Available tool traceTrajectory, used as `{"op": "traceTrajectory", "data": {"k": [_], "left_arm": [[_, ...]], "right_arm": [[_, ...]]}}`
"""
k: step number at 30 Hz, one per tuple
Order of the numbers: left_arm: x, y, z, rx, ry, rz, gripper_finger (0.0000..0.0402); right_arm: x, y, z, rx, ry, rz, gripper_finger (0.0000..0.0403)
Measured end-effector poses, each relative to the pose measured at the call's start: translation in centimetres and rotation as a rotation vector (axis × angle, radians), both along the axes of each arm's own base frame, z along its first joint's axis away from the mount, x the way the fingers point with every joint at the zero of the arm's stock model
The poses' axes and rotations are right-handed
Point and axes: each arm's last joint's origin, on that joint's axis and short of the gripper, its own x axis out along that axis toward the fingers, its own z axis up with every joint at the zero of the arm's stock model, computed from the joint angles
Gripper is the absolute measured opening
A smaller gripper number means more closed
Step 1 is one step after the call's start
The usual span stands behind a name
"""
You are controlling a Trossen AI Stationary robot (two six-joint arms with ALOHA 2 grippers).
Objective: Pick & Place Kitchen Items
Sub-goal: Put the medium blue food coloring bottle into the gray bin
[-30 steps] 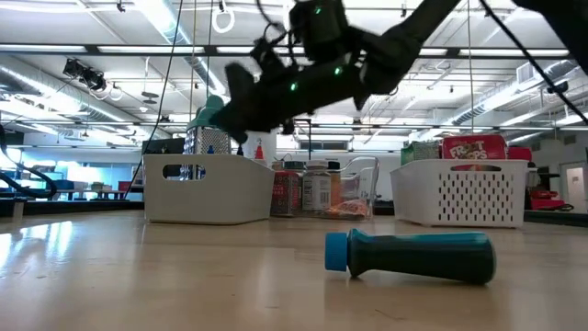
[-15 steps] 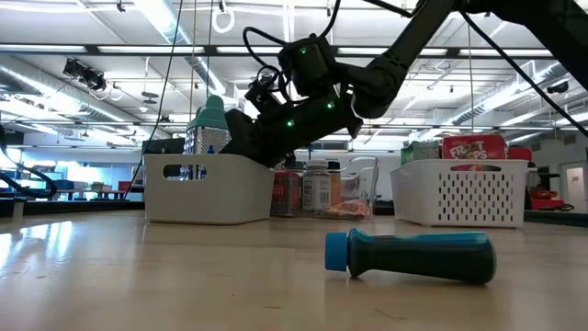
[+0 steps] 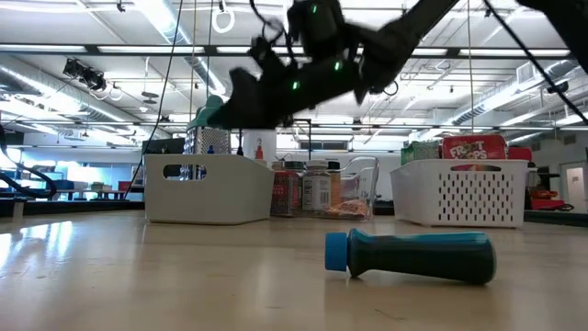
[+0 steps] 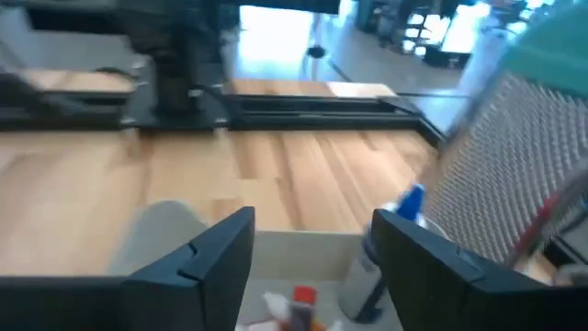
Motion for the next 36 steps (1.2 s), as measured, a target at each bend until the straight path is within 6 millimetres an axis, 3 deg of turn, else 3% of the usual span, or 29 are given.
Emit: {"op": "traceTrajectory", "data": {"k": [7,14,23,28,36], "left_arm": [[0.0,0.0,0.0,0.002,0.009,-0.007,0.0153],[0.4,-0.4,-0.3,-0.085,0.075,-0.198,0.0153],[1.1,-1.5,-0.7,-0.325,0.096,-0.513,0.0153],[2.9,-3.0,-1.9,-0.480,0.005,-0.561,0.0153],[7.2,-6.0,-5.1,-0.389,0.048,-0.809,0.0153]], "right_arm": [[-1.4,4.5,4.5,-0.134,0.001,0.122,0.0212],[-4.0,9.2,6.1,-0.176,0.169,0.113,0.0200],[-8.6,14.0,7.7,-0.041,0.364,0.216,0.0199],[-11.1,15.9,9.1,0.017,0.405,0.239,0.0199],[-15.0,18.3,9.8,-0.045,0.535,0.243,0.0199]]}}
